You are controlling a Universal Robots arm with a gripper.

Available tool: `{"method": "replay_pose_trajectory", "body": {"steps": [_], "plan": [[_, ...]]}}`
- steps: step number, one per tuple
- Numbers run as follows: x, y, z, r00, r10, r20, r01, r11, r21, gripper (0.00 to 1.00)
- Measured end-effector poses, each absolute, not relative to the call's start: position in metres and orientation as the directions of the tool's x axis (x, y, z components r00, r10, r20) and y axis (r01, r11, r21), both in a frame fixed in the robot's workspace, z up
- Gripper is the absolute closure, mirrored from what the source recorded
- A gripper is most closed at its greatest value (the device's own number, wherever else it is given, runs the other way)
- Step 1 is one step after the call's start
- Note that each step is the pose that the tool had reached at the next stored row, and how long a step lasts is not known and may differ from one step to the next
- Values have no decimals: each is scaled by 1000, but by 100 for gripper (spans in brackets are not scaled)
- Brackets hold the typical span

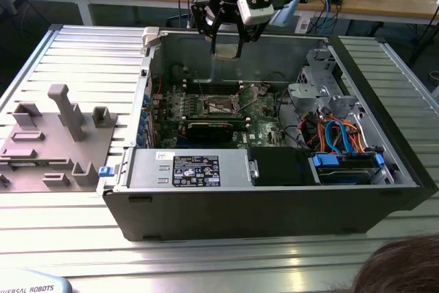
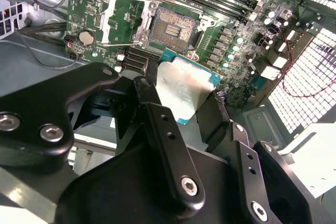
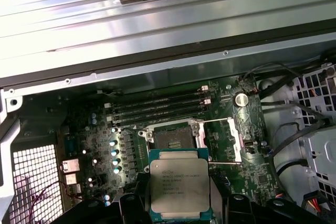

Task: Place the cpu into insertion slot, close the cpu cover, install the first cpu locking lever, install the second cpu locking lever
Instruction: 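Place the cpu into insertion slot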

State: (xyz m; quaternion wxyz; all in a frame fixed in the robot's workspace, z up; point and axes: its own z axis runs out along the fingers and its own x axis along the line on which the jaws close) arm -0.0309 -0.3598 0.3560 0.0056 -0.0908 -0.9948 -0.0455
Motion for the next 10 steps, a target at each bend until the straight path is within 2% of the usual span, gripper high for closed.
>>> {"method": "replay_pose_trajectory", "body": {"steps": [10], "plan": [[-31, -360, 356, -981, 191, 19, 192, 977, 89, 46]]}}
